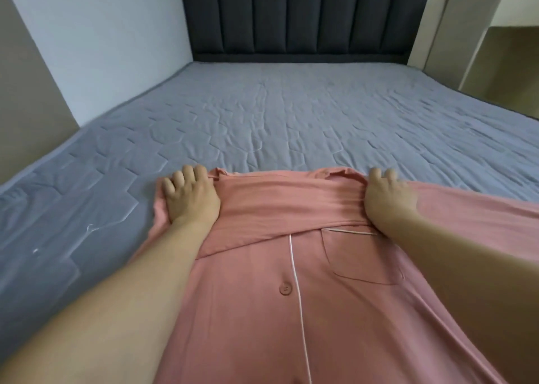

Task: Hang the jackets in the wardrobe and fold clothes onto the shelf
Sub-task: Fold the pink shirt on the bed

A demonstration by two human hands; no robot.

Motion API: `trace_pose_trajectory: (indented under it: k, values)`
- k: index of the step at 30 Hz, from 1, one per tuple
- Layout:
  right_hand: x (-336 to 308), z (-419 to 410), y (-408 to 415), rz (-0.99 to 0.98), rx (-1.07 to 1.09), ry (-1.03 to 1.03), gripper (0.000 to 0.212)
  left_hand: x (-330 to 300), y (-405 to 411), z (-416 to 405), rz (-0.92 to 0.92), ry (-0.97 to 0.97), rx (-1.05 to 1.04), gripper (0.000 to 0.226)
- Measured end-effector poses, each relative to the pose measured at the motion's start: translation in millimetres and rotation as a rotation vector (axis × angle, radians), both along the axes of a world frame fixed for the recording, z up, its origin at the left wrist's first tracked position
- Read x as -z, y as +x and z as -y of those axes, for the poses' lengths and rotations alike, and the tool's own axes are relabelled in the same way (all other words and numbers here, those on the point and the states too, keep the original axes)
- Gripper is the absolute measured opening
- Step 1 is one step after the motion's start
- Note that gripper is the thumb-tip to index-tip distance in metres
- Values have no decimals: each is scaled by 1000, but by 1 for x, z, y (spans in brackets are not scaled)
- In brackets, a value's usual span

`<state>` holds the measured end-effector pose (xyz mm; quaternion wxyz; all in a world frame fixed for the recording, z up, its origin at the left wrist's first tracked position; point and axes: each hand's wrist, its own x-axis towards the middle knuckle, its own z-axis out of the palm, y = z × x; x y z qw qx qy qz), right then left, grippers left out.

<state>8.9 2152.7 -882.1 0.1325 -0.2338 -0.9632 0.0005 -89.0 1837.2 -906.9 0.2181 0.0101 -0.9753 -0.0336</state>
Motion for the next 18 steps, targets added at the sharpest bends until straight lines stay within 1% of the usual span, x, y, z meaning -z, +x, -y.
trace_pose_trajectory:
  k: [2,3,4,5,7,8,10,12,14,16,18]
  values:
    - [-8,11,-9,-70,-82,209,44,0,11,0,49,6,52,51]
    - [-7,21,-13,-110,-156,225,51,4,20,5,76,9,87,62]
    - [-5,34,-13,-103,-235,181,55,10,31,12,100,7,115,69]
    - [3,48,-11,-56,-306,101,60,18,45,21,132,-3,123,74]
    - [28,70,-1,131,-359,-85,67,26,70,42,228,-1,86,80]
    - [35,75,4,190,-344,-153,69,26,77,50,280,11,60,81]
    - [32,74,9,218,-300,-185,73,17,82,56,384,11,12,79]
    - [20,64,18,261,-261,-112,76,3,85,52,472,-68,-54,78]
    - [10,42,37,290,-211,-77,73,-13,90,36,503,-178,-102,77]
    - [5,7,66,276,-140,-126,69,-26,101,4,464,-219,-26,75]
    - [1,-33,103,256,-66,-231,69,-36,116,-43,430,-161,200,71]
